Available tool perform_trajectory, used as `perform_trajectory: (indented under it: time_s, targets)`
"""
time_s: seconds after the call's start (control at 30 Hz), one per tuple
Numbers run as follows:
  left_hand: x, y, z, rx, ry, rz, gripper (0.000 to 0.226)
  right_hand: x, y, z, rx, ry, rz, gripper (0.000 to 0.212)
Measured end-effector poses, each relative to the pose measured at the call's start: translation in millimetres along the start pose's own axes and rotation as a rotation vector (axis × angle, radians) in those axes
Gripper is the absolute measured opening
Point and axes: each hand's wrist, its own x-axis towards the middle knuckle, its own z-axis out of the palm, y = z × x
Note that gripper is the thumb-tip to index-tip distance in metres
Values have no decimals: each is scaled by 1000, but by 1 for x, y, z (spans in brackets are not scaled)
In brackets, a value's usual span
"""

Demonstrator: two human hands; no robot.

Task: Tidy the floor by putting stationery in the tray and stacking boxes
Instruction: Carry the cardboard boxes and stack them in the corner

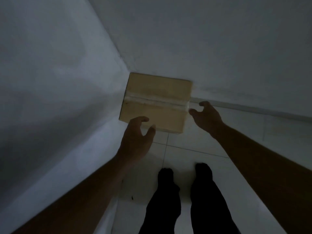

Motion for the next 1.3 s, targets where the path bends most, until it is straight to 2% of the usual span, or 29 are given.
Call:
perform_trajectory:
  time_s: [0.13,0.37,0.53,0.6,0.7,1.07,1.17,1.3]
  targets:
    - [-28,38,-19,3,-35,39,37,-65,-17,-54,96,31,-66,39]
    - [-99,116,-45,47,-120,164,37,-188,-19,-143,320,112,-22,29]
    - [-148,185,-24,83,-188,322,37,-268,16,-207,453,246,13,17]
    - [-174,211,-2,95,-225,394,36,-302,46,-232,498,308,36,15]
    - [-219,246,43,96,-289,482,34,-349,106,-263,561,383,92,23]
    - [-430,344,247,149,-599,788,32,-547,364,-348,788,695,327,23]
    - [-484,368,299,191,-677,870,32,-591,424,-365,888,788,382,21]
    - [-543,403,378,248,-798,973,32,-631,500,-390,1014,884,455,28]
